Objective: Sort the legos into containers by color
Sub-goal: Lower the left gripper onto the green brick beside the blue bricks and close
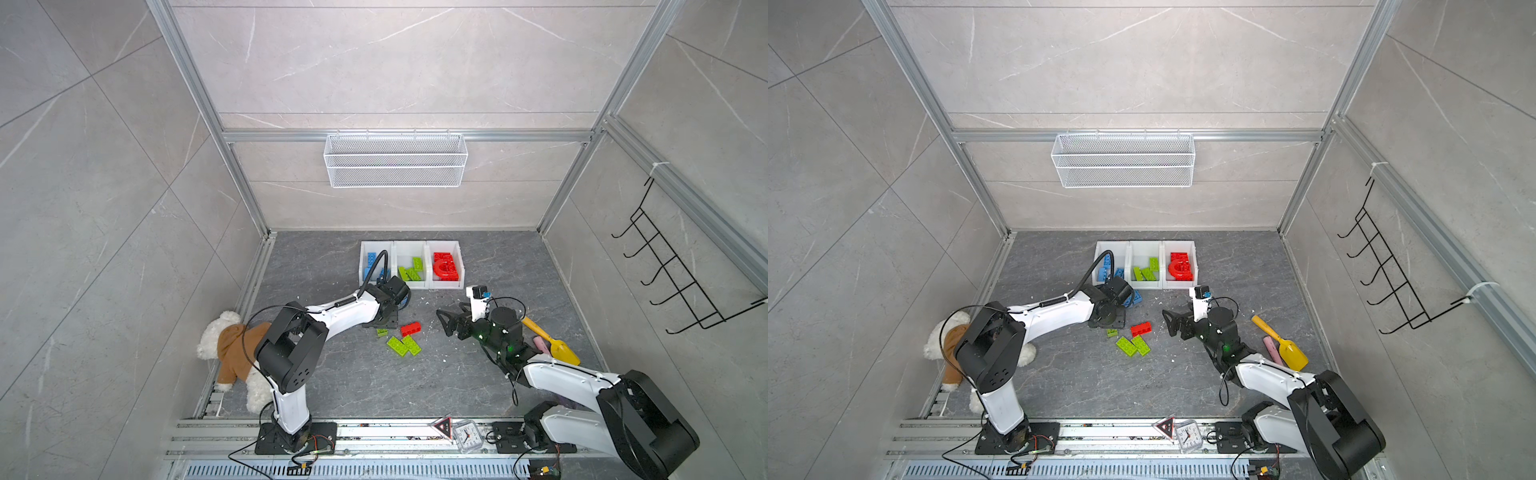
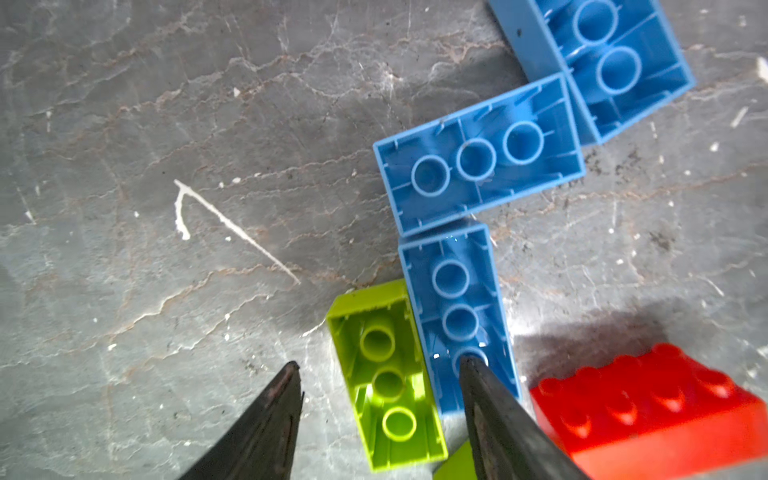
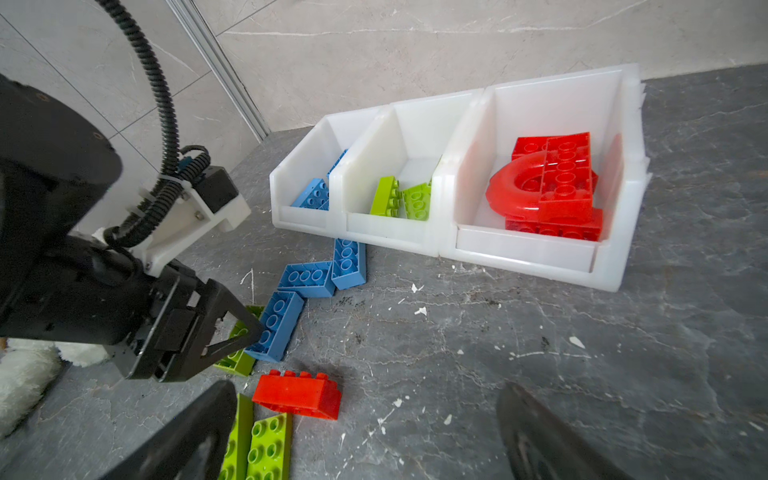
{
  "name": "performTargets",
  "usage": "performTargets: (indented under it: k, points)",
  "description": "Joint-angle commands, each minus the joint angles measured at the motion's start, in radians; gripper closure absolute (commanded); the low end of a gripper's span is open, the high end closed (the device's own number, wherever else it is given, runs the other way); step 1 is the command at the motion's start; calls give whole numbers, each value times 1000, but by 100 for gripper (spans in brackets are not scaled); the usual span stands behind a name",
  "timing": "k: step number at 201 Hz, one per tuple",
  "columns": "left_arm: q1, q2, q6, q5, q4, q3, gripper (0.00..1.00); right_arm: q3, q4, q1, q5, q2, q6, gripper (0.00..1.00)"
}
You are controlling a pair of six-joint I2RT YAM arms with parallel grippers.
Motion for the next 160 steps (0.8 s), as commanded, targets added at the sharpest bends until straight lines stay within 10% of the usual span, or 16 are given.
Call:
performTargets:
  k: [1,160]
  points:
    - [2,-89,18,8,9,-18,35,26,16,-3,-13,9,8,0]
    - [-44,-34,22,30,7,-62,30,36,10,-3,-21,29,12,0]
